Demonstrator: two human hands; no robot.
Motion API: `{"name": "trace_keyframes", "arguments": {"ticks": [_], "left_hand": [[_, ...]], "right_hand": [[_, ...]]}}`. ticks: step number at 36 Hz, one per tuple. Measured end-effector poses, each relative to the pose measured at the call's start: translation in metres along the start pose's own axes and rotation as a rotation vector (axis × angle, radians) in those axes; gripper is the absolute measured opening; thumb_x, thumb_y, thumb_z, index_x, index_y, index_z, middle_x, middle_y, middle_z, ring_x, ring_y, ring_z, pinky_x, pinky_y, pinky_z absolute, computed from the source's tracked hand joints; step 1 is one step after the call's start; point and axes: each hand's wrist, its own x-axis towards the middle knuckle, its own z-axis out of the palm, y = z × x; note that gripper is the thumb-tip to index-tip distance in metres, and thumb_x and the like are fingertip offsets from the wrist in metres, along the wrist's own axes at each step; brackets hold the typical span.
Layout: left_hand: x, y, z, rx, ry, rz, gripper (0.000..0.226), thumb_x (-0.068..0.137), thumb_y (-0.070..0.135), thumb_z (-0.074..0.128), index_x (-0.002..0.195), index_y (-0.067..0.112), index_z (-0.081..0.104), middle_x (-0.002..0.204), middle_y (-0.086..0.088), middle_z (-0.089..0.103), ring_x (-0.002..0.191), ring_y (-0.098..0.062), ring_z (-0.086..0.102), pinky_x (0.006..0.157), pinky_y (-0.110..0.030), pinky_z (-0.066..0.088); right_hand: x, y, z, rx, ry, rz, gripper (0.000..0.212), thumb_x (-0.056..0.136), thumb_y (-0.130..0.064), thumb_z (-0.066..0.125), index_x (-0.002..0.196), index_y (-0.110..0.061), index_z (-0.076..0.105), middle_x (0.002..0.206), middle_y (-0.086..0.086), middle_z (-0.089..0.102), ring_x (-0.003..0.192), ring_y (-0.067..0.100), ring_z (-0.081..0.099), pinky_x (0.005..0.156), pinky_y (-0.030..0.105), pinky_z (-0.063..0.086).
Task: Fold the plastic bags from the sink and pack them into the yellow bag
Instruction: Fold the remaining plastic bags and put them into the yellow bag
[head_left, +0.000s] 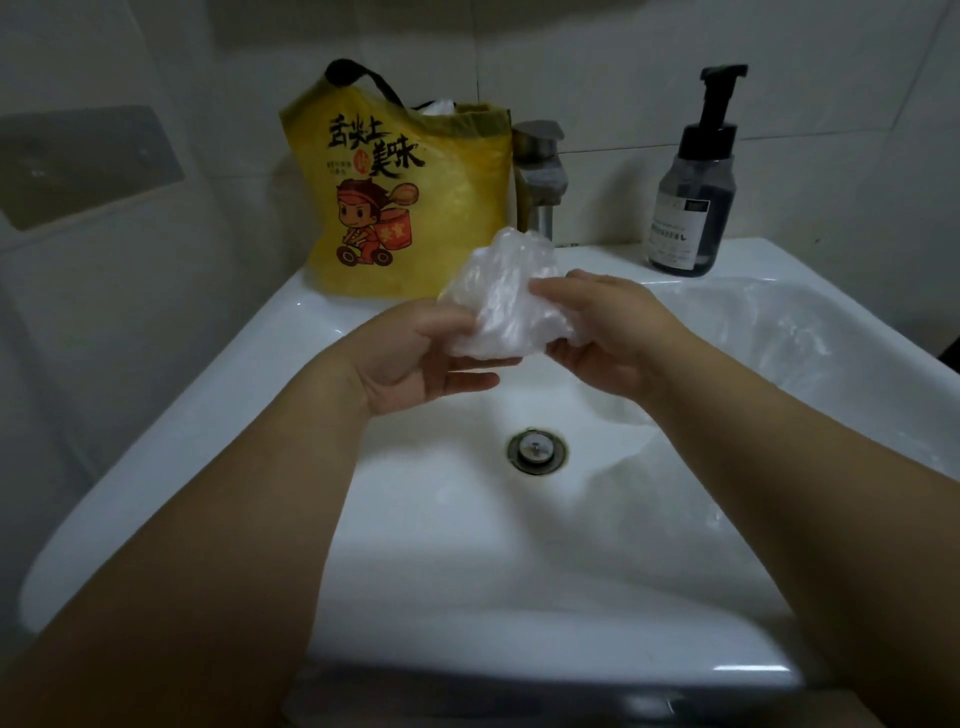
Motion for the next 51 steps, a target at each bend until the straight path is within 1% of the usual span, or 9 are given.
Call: {"name": "trace_keyframes", "arguments": {"ticks": [6, 11, 15, 19, 25, 31, 37, 42, 51], "left_hand": [[-0.002, 0.002, -0.011, 0.046, 0.006, -0.087, 0.082, 0.062, 0.067, 0.07, 0.124, 0.013, 0.062, 0.123, -0.014, 0.065, 0.113, -0.03, 0.063, 0.093, -0.044, 0.052], [-0.001, -0.004, 0.008, 0.103, -0.005, -0.037, 0.041, 0.08, 0.033, 0.074, 0.116, 0.015, 0.064, 0.104, -0.007, 0.073, 0.095, -0.02, 0.071, 0.073, -0.03, 0.058], [0.004, -0.003, 0.007, 0.104, 0.178, 0.04, 0.032, 0.092, 0.021, 0.058, 0.122, 0.009, 0.061, 0.113, -0.011, 0.071, 0.106, -0.024, 0.068, 0.088, -0.035, 0.056], [0.009, -0.002, 0.005, 0.037, 0.315, 0.126, 0.026, 0.1, 0.016, 0.048, 0.123, 0.01, 0.059, 0.115, -0.01, 0.069, 0.105, -0.023, 0.067, 0.086, -0.034, 0.056], [0.01, -0.003, 0.003, -0.045, 0.264, 0.09, 0.024, 0.099, 0.011, 0.047, 0.12, 0.005, 0.058, 0.125, -0.015, 0.064, 0.115, -0.027, 0.062, 0.097, -0.037, 0.051], [0.005, 0.002, -0.006, -0.022, 0.215, 0.047, 0.019, 0.092, 0.0, 0.053, 0.109, -0.002, 0.061, 0.116, -0.02, 0.066, 0.103, -0.023, 0.065, 0.094, -0.032, 0.051], [0.003, 0.003, -0.012, 0.0, 0.172, 0.074, 0.061, 0.068, 0.005, 0.067, 0.126, -0.007, 0.052, 0.123, -0.024, 0.052, 0.111, -0.029, 0.042, 0.101, -0.034, 0.041], [0.002, 0.003, -0.008, 0.007, 0.147, 0.054, 0.015, 0.084, -0.003, 0.057, 0.095, 0.007, 0.06, 0.093, -0.01, 0.063, 0.088, -0.018, 0.058, 0.071, -0.019, 0.055], [0.001, 0.004, -0.002, 0.038, 0.169, 0.085, 0.027, 0.096, -0.006, 0.045, 0.077, 0.01, 0.056, 0.058, 0.0, 0.063, 0.053, -0.006, 0.062, 0.051, -0.017, 0.055]], "right_hand": [[0.001, 0.001, -0.002, -0.299, -0.039, -0.089, 0.07, 0.078, 0.005, 0.07, 0.138, -0.01, 0.038, 0.107, 0.01, 0.058, 0.088, 0.023, 0.065, 0.068, 0.031, 0.058], [0.0, 0.01, 0.0, -0.492, -0.124, -0.089, 0.078, 0.076, 0.006, 0.072, 0.142, -0.011, 0.033, 0.105, 0.011, 0.057, 0.094, 0.03, 0.066, 0.084, 0.041, 0.057], [0.006, 0.016, 0.0, -0.251, -0.042, -0.058, 0.084, 0.082, -0.009, 0.072, 0.148, -0.013, 0.021, 0.108, 0.006, 0.056, 0.094, 0.027, 0.065, 0.076, 0.038, 0.058], [0.005, 0.014, -0.002, -0.125, -0.191, 0.09, 0.043, 0.084, -0.036, 0.068, 0.119, -0.013, 0.059, 0.105, 0.012, 0.069, 0.093, 0.029, 0.069, 0.082, 0.041, 0.058], [0.009, 0.015, -0.004, -0.147, -0.095, 0.031, 0.012, 0.092, -0.003, 0.056, 0.103, 0.002, 0.061, 0.1, 0.018, 0.068, 0.075, 0.022, 0.069, 0.06, 0.027, 0.058], [0.011, 0.003, -0.018, -0.136, -0.18, 0.104, 0.02, 0.093, -0.001, 0.053, 0.112, 0.001, 0.06, 0.1, 0.014, 0.068, 0.077, 0.019, 0.068, 0.064, 0.026, 0.059], [0.008, -0.008, -0.024, -0.121, -0.304, 0.146, 0.024, 0.092, 0.008, 0.046, 0.105, -0.005, 0.062, 0.076, 0.005, 0.071, 0.061, 0.012, 0.068, 0.053, 0.02, 0.056], [0.01, -0.009, -0.029, -0.203, -0.301, 0.159, 0.031, 0.094, 0.012, 0.035, 0.086, -0.008, 0.058, 0.063, 0.007, 0.065, 0.049, 0.012, 0.062, 0.048, 0.021, 0.054], [0.007, -0.018, -0.029, -0.177, -0.306, 0.085, 0.03, 0.09, 0.003, 0.036, 0.074, -0.005, 0.06, 0.069, 0.013, 0.064, 0.06, 0.024, 0.064, 0.06, 0.031, 0.06]]}}
